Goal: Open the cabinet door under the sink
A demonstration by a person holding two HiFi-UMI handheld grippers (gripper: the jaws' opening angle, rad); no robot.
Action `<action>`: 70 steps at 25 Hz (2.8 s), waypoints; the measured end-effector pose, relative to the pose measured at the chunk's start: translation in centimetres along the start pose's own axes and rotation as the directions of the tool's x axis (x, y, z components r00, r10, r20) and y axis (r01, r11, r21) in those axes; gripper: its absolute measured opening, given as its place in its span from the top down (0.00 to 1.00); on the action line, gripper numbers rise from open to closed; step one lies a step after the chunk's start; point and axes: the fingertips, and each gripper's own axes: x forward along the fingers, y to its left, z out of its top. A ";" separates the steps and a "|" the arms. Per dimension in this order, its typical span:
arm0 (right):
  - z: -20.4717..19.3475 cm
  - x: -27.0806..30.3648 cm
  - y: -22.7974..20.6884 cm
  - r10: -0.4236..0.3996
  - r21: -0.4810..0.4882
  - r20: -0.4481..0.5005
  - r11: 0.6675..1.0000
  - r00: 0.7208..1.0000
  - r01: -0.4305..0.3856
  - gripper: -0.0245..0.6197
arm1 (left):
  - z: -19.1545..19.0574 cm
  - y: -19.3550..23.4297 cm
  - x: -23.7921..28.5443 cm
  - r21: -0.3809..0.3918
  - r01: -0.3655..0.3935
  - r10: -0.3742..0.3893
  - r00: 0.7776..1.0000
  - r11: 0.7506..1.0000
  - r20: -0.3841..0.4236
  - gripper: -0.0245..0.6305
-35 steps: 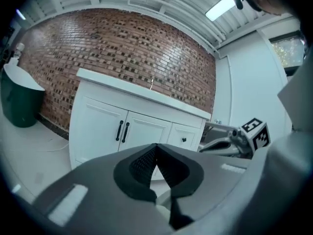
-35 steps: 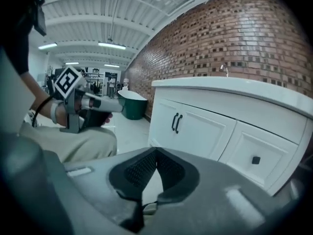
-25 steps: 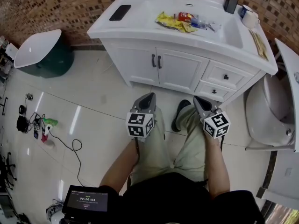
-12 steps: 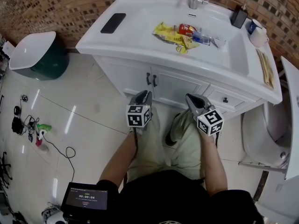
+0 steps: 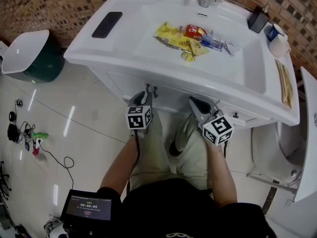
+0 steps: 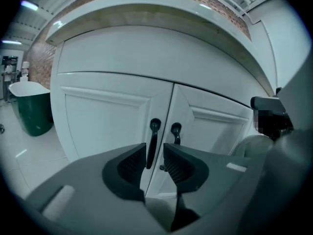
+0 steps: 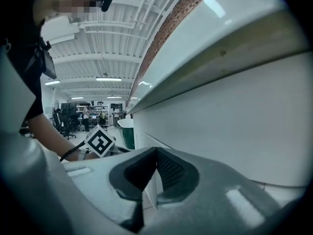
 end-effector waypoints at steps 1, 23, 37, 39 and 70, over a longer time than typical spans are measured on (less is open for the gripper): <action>-0.1 0.1 0.0 -0.002 -0.012 -0.010 1.000 1.000 0.002 0.97 | -0.3 0.2 0.3 0.000 -0.008 0.008 1.000 1.000 -0.008 0.79; 0.0 -0.1 -0.1 -0.003 -0.012 0.007 1.000 1.000 0.003 0.97 | -1.6 1.0 2.9 -0.067 -0.048 0.045 0.998 0.997 -0.049 0.82; 0.3 -3.5 -0.6 -0.013 0.146 0.085 0.989 0.996 0.001 0.97 | -1.9 1.3 2.1 -0.157 -0.048 0.038 0.997 0.986 -0.069 0.83; -0.1 -4.2 0.4 -0.016 0.133 0.072 0.991 0.997 0.006 0.97 | -2.1 1.3 1.7 -0.150 -0.042 0.033 0.997 0.988 -0.064 0.84; -2.9 -8.9 9.6 -0.036 0.113 0.021 0.993 0.999 0.033 0.97 | -7.6 5.8 -10.4 -0.052 0.014 -0.014 1.000 0.999 0.003 0.86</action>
